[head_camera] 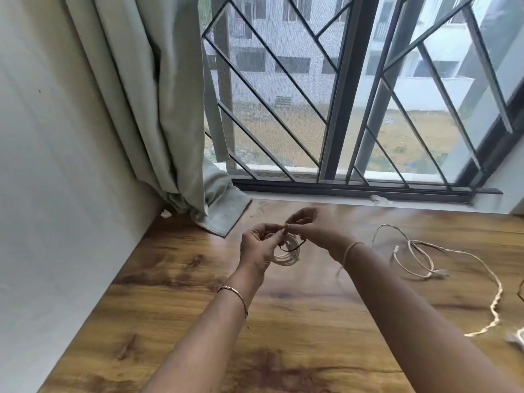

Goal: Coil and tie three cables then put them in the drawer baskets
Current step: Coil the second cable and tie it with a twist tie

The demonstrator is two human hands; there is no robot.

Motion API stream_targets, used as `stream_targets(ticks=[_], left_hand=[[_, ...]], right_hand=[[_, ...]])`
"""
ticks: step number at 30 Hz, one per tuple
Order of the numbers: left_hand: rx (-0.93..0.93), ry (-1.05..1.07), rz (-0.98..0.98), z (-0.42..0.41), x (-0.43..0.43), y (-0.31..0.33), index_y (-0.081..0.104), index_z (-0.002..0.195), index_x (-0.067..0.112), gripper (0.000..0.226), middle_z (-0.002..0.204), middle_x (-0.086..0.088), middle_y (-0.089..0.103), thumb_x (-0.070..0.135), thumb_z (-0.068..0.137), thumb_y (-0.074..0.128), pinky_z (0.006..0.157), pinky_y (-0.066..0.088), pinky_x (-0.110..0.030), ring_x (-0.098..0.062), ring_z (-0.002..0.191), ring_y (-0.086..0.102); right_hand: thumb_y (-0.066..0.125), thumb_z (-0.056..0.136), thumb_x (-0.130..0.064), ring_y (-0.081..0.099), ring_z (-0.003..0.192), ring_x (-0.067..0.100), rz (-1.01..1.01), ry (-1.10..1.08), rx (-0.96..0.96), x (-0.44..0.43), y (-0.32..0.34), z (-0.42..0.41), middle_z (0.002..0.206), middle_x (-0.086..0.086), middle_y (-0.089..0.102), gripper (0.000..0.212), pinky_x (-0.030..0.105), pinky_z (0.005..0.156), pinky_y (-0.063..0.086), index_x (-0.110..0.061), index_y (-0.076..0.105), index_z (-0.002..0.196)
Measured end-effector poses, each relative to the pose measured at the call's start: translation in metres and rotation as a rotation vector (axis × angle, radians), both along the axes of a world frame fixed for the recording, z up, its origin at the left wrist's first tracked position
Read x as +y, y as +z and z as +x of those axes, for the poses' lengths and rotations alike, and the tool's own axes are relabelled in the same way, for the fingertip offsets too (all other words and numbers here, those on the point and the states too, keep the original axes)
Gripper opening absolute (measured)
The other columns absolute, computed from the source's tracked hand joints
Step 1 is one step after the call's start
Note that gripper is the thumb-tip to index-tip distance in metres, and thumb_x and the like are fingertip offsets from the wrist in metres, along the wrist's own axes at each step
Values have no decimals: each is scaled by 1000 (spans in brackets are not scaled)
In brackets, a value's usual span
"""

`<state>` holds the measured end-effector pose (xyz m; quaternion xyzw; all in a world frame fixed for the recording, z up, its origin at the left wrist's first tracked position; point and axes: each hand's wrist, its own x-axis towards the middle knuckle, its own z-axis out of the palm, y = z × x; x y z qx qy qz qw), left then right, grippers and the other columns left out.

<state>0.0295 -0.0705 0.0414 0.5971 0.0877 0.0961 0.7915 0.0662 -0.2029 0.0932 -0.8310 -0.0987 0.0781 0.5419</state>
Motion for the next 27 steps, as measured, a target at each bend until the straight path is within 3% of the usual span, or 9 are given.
stream_targets(ticks=[3,5,8,12,16,27], left_hand=[[14,-24,-62,0,1,-1,68,80,5,8,75,-15,68,-1,79,72,65,52,-24,-24,69,61],[20,-49,-99,0,1,1,68,81,4,8,72,-12,69,-1,78,73,66,51,-27,-23,67,62],[21,-88,-127,-2,1,3,68,84,2,6,66,-6,71,0,80,71,59,51,-21,-13,58,64],[36,-101,-113,1,1,8,68,87,2,7,63,-2,71,7,82,70,57,48,-18,-10,53,63],[44,-148,-121,4,2,16,69,89,2,8,64,-2,70,6,82,71,58,47,-20,-10,54,63],[24,-215,-57,2,3,20,70,96,0,13,67,-5,71,2,83,70,54,45,-21,-13,53,61]], right_hand=[[71,83,-8,59,63,12,-21,18,-60,-1,-2,1,71,3,67,8,23,59,49,-14,68,78],[70,82,-11,60,66,9,-151,1,-197,-1,-1,2,75,-1,70,6,26,65,50,-16,71,80],[65,83,-15,63,72,10,-375,-10,-382,0,5,-3,84,-7,72,9,27,69,51,-22,71,84],[60,86,-14,61,78,17,-498,-10,-549,2,9,-6,86,-5,68,12,34,70,52,-24,66,85],[61,85,-15,58,79,21,-512,-3,-605,2,13,-7,90,-1,63,6,36,69,48,-18,59,89],[69,76,-14,55,72,25,-529,-24,-647,0,5,-3,86,-1,57,21,39,62,47,-19,51,87]])
